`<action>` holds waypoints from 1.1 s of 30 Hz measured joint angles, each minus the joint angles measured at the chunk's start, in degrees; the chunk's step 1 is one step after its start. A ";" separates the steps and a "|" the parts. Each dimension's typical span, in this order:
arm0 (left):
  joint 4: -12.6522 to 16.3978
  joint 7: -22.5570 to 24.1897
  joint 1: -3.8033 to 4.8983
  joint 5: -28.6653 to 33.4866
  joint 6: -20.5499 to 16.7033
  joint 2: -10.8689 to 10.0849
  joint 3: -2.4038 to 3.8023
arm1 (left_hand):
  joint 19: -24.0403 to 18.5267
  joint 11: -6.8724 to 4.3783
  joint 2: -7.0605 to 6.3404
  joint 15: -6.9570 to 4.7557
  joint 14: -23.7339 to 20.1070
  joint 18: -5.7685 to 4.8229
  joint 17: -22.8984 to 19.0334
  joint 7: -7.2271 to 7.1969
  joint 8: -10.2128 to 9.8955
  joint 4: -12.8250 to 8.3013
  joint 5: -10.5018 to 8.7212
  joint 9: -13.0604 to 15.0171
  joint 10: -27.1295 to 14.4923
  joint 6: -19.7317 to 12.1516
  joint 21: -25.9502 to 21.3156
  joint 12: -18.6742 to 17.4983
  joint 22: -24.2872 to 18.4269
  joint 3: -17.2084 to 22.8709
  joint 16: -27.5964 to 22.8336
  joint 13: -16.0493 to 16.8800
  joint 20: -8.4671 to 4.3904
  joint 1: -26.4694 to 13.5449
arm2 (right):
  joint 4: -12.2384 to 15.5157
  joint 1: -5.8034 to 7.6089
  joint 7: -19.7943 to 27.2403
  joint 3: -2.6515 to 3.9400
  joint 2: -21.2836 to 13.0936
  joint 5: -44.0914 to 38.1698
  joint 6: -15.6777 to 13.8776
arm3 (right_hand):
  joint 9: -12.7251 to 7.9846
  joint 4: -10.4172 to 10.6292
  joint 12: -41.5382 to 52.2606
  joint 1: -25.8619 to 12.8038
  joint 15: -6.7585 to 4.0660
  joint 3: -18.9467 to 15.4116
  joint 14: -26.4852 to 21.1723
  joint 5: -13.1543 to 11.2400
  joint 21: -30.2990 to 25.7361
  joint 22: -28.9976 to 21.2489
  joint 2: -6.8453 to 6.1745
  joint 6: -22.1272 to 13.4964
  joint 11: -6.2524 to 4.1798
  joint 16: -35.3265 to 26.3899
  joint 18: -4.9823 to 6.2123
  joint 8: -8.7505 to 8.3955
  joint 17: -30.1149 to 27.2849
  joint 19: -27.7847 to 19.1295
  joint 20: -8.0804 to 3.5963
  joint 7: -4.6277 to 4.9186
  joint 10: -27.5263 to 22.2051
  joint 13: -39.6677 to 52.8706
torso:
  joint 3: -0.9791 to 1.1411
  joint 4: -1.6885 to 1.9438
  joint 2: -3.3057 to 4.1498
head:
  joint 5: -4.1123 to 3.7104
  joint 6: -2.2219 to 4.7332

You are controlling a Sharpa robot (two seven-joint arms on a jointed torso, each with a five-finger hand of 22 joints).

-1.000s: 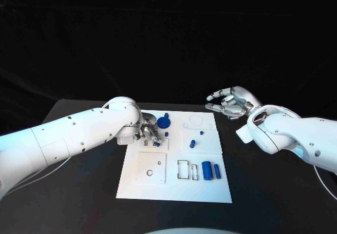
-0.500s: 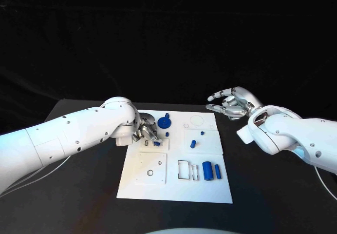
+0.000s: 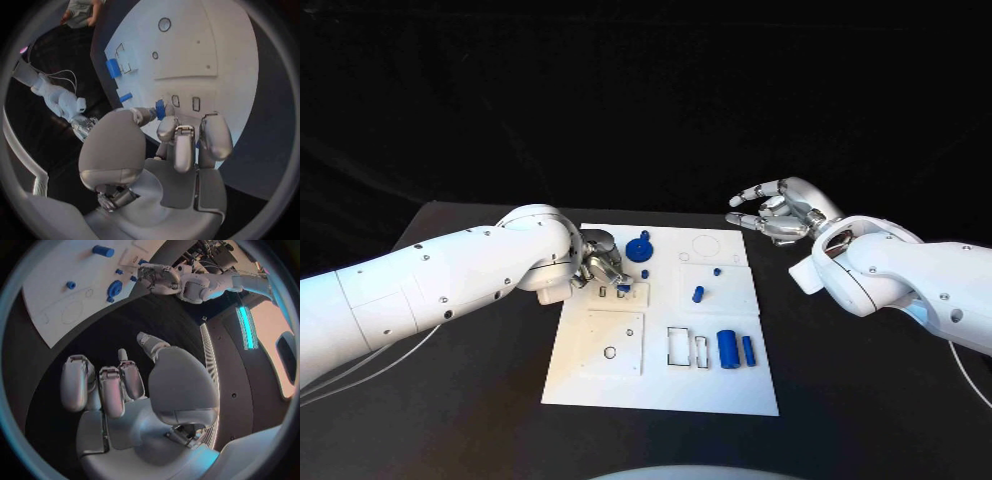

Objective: Assemble the parts on the task board

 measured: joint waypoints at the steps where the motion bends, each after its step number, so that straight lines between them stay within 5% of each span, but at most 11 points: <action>1: 0.13 0.01 -0.13 -0.27 -0.33 -0.07 0.00 | 0.00 0.00 -0.25 0.00 0.00 0.00 0.00 0.00 0.00 0.07 0.26 0.37 0.00 0.00 0.14 0.19 0.00 0.14 0.00 0.14 0.00 -0.25 | 0.00 0.00 0.00 0.00 -0.03 0.01 0.00 | 0.00 0.00 0.00 0.00 0.00 0.00 0.00 0.00 0.00 0.00 0.00 0.00 0.00 0.00 0.00 0.00 0.00 0.00 0.00 0.00 0.00 0.00 | -0.02 0.01 -0.02 | 0.01 -0.01; 5: 0.41 0.03 -0.69 -1.48 -1.44 -0.13 -0.07 | 0.21 -0.31 -1.19 -0.20 0.20 0.00 0.00 -0.26 0.58 -0.40 4.08 1.49 0.72 0.27 0.14 0.66 0.07 0.72 0.00 0.74 -0.21 -1.68 | -0.02 -0.03 0.01 0.00 -0.12 0.04 0.01 | 0.00 0.00 0.00 0.00 0.00 0.00 0.00 0.00 -0.23 0.00 0.00 0.00 0.00 0.00 0.00 0.00 0.00 0.00 0.00 0.00 0.00 0.00 | -0.02 0.15 -0.11 | -0.03 -0.09; 10: 0.29 0.02 -1.07 -2.92 -2.41 0.14 -0.14 | -0.01 -0.42 -1.13 -0.40 0.00 0.01 0.00 -0.17 0.59 -0.40 5.22 3.11 0.84 0.58 0.14 0.66 0.14 0.72 0.00 1.02 -0.42 -1.73 | -0.02 -0.03 0.02 0.00 -0.16 0.08 0.04 | 0.00 0.00 0.00 0.00 0.00 0.00 0.00 0.00 -0.23 -0.01 0.00 0.00 0.00 0.00 0.00 0.00 0.00 0.00 0.00 0.00 0.00 0.00 | 0.03 0.24 -0.18 | -0.08 -0.19; 33: -0.48 -0.15 -1.41 -7.71 -1.21 1.09 -0.44 | 0.21 -0.51 -1.82 -0.40 -0.01 -0.61 0.00 -0.49 0.89 -1.40 5.62 3.41 1.73 1.11 0.36 1.32 0.77 1.62 0.00 1.86 -0.62 -3.32 | -0.16 -0.33 0.05 -0.04 -0.24 0.30 0.18 | 0.04 0.00 0.00 0.00 0.00 0.00 0.00 -0.01 -0.23 -0.02 0.00 0.19 0.00 0.00 0.00 0.00 -0.01 0.00 0.00 -0.19 0.00 0.00 | 0.05 0.21 -0.11 | 0.19 -0.37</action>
